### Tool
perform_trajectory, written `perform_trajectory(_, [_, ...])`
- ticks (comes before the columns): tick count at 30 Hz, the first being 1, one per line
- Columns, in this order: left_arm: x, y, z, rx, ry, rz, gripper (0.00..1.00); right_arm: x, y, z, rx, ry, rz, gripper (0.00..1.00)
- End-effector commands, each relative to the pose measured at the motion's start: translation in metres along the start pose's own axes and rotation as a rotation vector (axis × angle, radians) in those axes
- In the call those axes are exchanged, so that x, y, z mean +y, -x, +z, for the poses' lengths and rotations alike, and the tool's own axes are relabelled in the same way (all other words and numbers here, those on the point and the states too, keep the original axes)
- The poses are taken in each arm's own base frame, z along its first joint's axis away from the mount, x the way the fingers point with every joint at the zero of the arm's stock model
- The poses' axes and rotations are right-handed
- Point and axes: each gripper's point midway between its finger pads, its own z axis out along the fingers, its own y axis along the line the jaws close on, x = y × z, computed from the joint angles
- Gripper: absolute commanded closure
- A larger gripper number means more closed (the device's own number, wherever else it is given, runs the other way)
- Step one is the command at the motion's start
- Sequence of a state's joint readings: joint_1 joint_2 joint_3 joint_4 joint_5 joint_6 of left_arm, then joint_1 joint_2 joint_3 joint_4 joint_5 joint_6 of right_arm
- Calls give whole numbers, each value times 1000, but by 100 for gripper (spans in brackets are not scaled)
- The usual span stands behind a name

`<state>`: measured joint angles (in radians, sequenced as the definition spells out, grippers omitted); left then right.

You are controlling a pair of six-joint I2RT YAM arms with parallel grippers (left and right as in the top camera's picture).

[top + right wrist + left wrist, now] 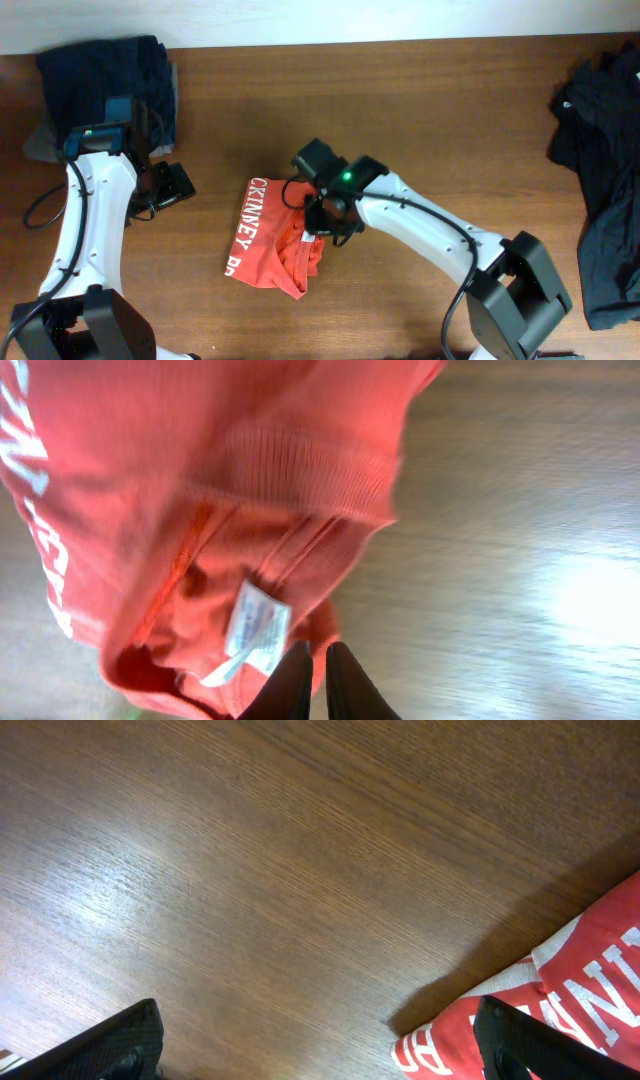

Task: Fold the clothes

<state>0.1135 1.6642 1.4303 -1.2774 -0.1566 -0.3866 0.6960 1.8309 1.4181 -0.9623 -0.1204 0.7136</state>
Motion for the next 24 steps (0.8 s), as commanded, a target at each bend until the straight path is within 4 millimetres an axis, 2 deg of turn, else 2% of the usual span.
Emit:
perform_trajectory(1, [1,-1,0,-1,-4,-13,1,-13,14,-6,-43,-55,-8,88])
perform_trajectory(7, [1,-1,0,-1,-4,-13,1,-19,5,-5,2,-69,-34,79])
perform_trajectory(12, [0,-1,0,0,-8,-13,1,9,-5,-6,63,82,-98,35])
perform_trajectory(13, [0,-1,0,1,-8,-13,1,13,-5,-6,66,102,-113,32])
perform_trajectory(18, [1,-2,0,4,-6,-12,1,14,-6,-6,74,109,-112,31])
perform_trajectory(24, [0,-2,0,5,-10,-12,1,15,-35,3,167,114,-127,40])
